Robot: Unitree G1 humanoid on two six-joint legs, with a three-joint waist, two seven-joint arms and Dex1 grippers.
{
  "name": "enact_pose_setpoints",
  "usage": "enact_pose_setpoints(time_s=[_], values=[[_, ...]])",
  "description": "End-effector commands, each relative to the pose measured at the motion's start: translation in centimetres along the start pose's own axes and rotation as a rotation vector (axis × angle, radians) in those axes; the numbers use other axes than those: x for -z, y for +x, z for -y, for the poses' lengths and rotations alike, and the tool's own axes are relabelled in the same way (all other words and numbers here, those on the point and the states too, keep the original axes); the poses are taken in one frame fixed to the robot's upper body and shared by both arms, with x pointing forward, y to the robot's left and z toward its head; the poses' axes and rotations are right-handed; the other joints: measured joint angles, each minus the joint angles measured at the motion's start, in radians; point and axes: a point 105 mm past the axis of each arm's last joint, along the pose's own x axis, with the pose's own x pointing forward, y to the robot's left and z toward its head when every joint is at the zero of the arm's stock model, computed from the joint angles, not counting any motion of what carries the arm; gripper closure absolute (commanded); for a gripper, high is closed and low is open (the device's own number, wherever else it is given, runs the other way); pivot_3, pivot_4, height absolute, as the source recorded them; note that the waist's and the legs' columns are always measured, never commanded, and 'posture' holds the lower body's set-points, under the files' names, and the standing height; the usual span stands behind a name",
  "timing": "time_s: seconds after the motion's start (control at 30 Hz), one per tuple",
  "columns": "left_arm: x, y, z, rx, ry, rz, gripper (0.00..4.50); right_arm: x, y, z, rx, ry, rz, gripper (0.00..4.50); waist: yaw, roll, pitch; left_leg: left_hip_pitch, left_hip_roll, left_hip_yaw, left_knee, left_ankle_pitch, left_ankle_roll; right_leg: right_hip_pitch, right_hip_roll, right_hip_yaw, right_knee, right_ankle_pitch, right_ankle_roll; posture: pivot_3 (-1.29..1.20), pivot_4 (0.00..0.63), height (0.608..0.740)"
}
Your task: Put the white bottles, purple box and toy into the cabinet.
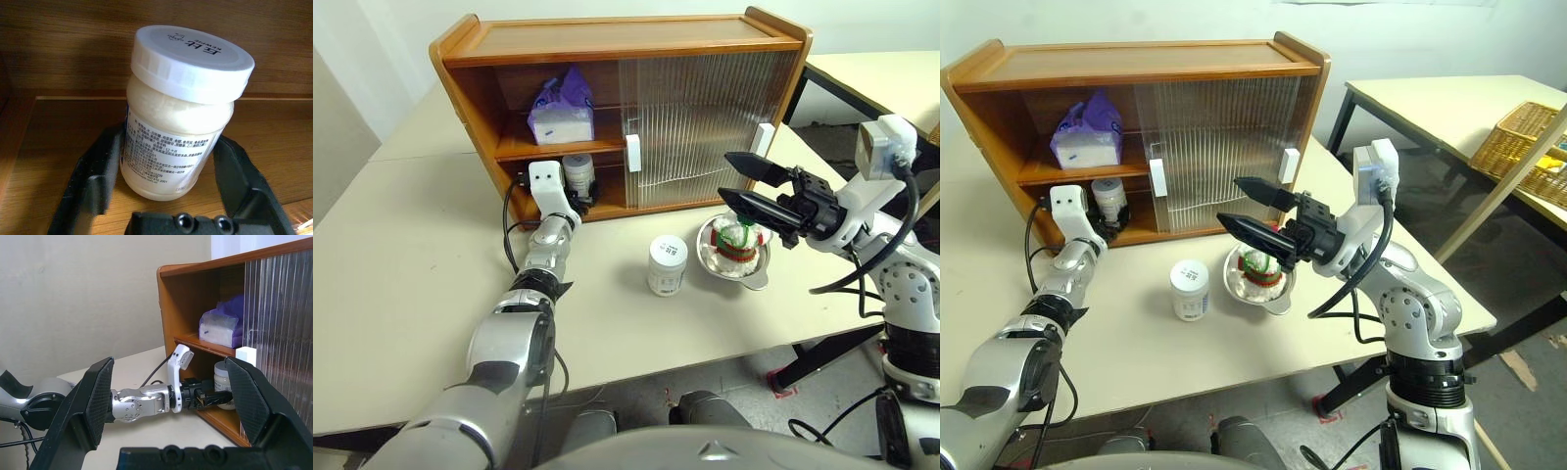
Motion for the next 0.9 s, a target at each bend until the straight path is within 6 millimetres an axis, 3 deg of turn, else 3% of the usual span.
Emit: enact_pose_setpoints(time_s=[0.03,0.27,0.87,0.9], values=[[0.7,-0.2,0.4,0.016,-0.018,-0.015,0.03,-0.1,0.2,-0.1,-0.008,-0.015,-0.007,0.0,0.0,0.0,0.0,0.0,0.0,0.0,0.0,0.0,0.0,0.0,0.0,0.0,0.0,0.0,0.0,-0.16,0.0,0.74],[-0.2,-0.7,-0.7,-0.01,-0.061,0.058,0.03,0.0,0.2,-0.1,-0.01,-0.011,-0.004,0.0,0.0,0.0,0.0,0.0,-0.001,0.0,0.0,0.0,0.0,0.0,-0.001,0.0,0.0,-0.001,0.0,-0.15,0.0,0.74],[-0.8,-3.9,-1.1,0.035,-0.045,0.161,0.03,0.3,0.5,-0.1,-0.02,0.0,0.001,0.0,0.003,0.0,0.0,0.0,-0.003,0.0,-0.001,0.0,0.0,0.0,-0.001,0.0,0.0,-0.001,0.0,-0.14,0.0,0.74],[-0.7,-4.1,-1.3,0.022,-0.049,0.157,0.21,0.3,0.5,-0.1,-0.02,0.0,0.002,0.0,0.003,0.0,0.0,0.0,-0.003,0.0,-0.001,0.0,0.0,0.0,-0.001,0.0,0.0,-0.001,0.0,-0.14,0.0,0.74]])
